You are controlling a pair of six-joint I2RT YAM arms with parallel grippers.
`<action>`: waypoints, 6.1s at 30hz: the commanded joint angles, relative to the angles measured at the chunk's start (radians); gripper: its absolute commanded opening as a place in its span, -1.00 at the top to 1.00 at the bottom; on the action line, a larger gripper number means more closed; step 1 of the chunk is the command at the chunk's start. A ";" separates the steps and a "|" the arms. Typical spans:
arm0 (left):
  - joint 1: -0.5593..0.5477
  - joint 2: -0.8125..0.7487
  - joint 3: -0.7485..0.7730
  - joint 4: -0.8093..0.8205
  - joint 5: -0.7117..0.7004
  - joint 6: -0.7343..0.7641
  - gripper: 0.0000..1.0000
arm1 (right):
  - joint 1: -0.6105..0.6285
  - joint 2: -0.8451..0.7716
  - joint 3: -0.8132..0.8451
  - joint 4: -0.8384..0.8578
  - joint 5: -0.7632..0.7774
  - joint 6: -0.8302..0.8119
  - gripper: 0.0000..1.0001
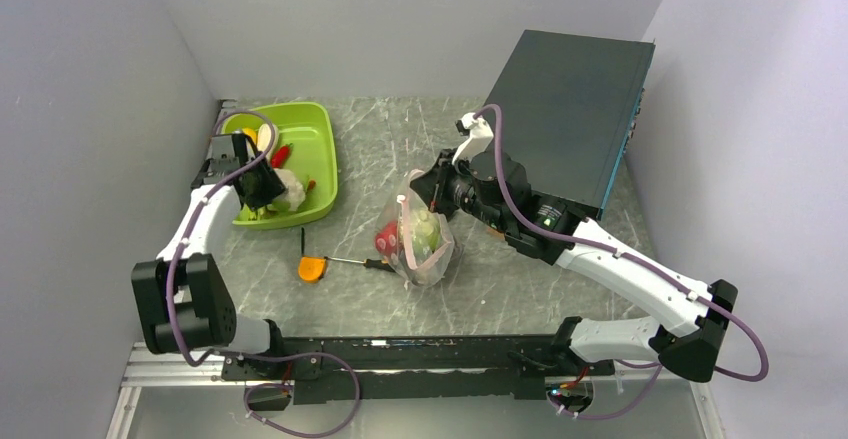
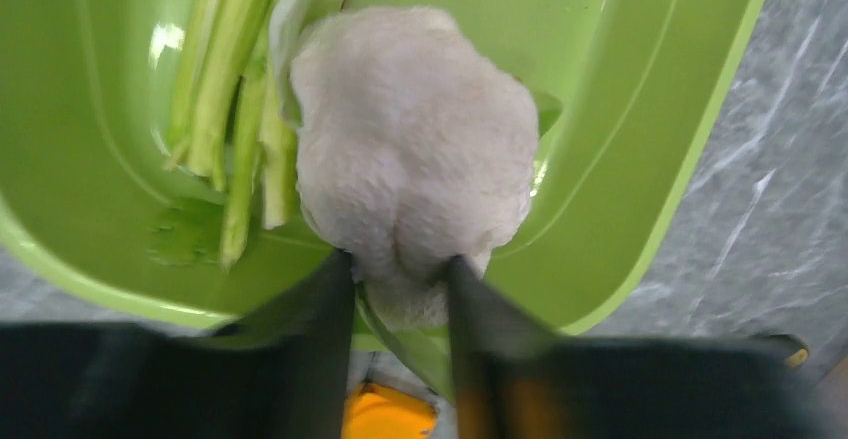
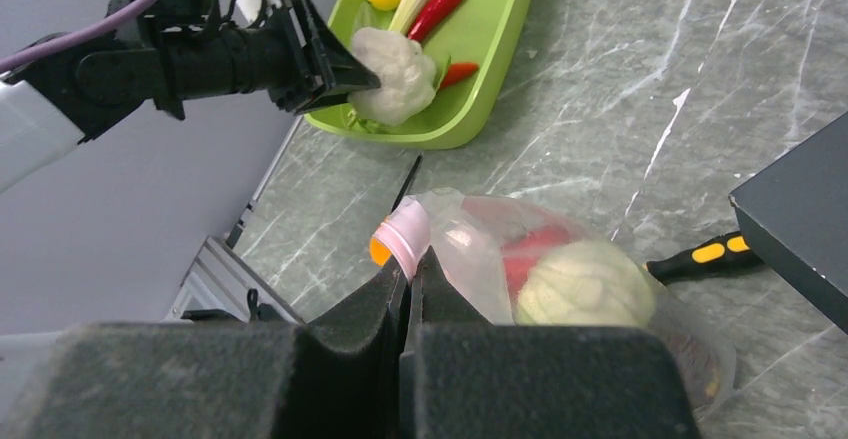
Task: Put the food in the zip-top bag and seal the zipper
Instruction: Adjust the zipper food storage bag at the center of the board, then pick up the fake vegetable from the bin.
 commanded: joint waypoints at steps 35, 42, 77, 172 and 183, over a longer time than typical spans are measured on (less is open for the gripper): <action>-0.931 -0.475 -0.201 0.275 0.078 -0.464 0.56 | 0.021 0.021 0.146 -0.114 -0.051 -0.203 1.00; -0.931 -0.586 -0.173 0.244 0.019 -0.437 1.00 | 0.026 0.007 0.178 -0.306 0.150 -0.383 0.93; -0.932 -0.306 0.220 0.122 0.209 -0.359 1.00 | 0.223 -0.017 0.310 -0.544 0.615 -0.569 1.00; -0.012 0.376 0.244 -0.195 0.007 0.301 -0.70 | 0.157 0.142 0.186 -0.246 0.046 -0.283 1.00; -0.012 0.381 0.266 -0.241 0.084 0.325 0.58 | 0.157 0.150 0.181 -0.244 0.069 -0.267 1.00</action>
